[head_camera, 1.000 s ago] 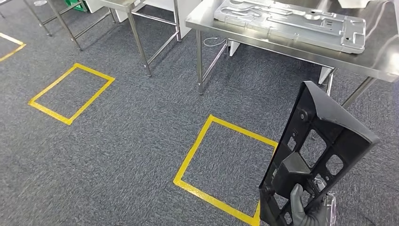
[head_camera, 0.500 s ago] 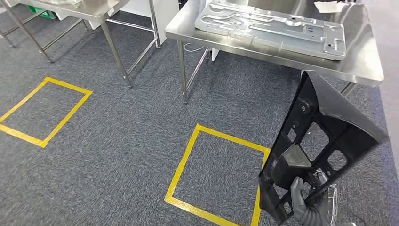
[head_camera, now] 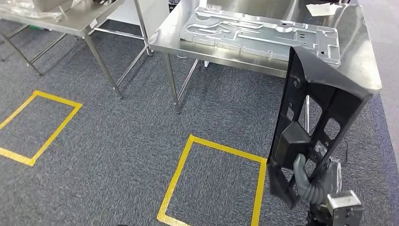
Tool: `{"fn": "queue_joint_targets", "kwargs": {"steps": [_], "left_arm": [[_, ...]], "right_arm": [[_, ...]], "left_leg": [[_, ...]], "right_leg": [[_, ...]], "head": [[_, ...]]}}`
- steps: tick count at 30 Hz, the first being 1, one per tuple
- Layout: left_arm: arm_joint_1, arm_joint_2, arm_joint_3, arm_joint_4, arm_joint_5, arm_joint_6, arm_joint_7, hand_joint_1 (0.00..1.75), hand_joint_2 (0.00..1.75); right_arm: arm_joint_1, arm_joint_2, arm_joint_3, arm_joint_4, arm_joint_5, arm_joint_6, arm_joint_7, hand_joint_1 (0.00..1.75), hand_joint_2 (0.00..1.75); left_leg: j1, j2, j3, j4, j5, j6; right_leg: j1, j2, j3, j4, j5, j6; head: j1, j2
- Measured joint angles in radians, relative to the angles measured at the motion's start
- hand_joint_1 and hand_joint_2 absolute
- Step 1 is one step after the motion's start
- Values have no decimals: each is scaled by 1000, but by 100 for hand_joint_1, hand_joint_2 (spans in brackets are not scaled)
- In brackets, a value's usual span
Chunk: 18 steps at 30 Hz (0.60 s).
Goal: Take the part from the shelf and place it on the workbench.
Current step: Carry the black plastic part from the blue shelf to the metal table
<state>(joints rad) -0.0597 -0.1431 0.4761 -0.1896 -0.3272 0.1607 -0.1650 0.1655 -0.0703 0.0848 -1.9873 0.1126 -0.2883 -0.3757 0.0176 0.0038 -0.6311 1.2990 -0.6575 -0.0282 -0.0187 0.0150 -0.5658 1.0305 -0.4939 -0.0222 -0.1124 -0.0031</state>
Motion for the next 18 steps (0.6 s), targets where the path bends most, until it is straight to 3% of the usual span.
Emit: {"fn": "queue_joint_targets", "kwargs": {"steps": [1,2,3,5,6,7,9,11,13,15,16,17,18], "left_arm": [[2,0,0,0,0,-1,2,0,0],[4,0,0,0,-1,-2,3,0,0],[5,0,0,0,-1,-3,5,0,0],[8,2,0,0,-3,-4,9,0,0],[8,2,0,0,-4,-4,11,0,0],[8,3,0,0,-4,-4,12,0,0],[6,3,0,0,-6,-4,14,0,0],[4,2,0,0,-7,-4,14,0,0],[1,2,0,0,-8,-4,13,0,0],[0,2,0,0,-8,-4,13,0,0],[1,2,0,0,-8,-4,13,0,0],[3,1,0,0,-8,-4,14,0,0],[4,0,0,0,-8,-4,14,0,0]], "right_arm": [[-17,-4,-7,4,-1,8,12,175,175],[-32,-8,-14,8,0,14,22,175,175],[-49,-13,-22,12,1,18,29,175,175],[-81,-21,-35,23,6,25,40,175,175],[-95,-25,-41,28,9,28,45,175,175],[-108,-27,-47,33,12,31,50,175,175],[-132,-35,-57,39,17,36,59,175,175],[-157,-43,-66,43,21,38,66,175,175],[-176,-51,-75,48,26,38,69,175,175],[-185,-57,-82,51,30,38,70,175,175],[-186,-59,-84,52,31,38,71,175,175],[-187,-60,-85,52,32,38,71,175,175],[-188,-61,-86,53,32,38,71,175,175]], "left_leg": [[0,0,-24,-3,-17,3],[-2,0,-36,-33,-7,8],[-4,0,-40,-83,34,16],[-12,-3,-39,-187,164,33],[-17,-5,-36,-216,209,40],[-21,-7,-31,-232,230,45],[-22,-8,-7,-250,219,55],[-18,-8,26,-275,214,66],[-16,-10,58,-292,202,72],[-15,-11,89,-298,180,72],[-14,-13,107,-299,166,70],[-12,-14,128,-299,150,67],[-10,-14,149,-299,133,63]], "right_leg": [[1,3,18,0,-14,0],[3,6,37,0,-28,1],[5,7,56,0,-43,2],[7,10,88,-2,-71,9],[7,11,100,-7,-83,15],[7,12,110,-8,-89,23],[6,11,122,-1,-85,36],[4,3,98,58,-68,45],[1,-4,21,167,-87,53],[-2,-5,-61,242,-148,62],[-4,-7,-87,244,-172,67],[-7,-9,-102,219,-174,72],[-9,-11,-108,174,-145,74]], "head": [[0,0],[0,0],[0,0],[0,0],[0,0],[0,0],[0,0],[0,0],[0,0],[0,0],[0,0],[0,0],[0,0]]}}
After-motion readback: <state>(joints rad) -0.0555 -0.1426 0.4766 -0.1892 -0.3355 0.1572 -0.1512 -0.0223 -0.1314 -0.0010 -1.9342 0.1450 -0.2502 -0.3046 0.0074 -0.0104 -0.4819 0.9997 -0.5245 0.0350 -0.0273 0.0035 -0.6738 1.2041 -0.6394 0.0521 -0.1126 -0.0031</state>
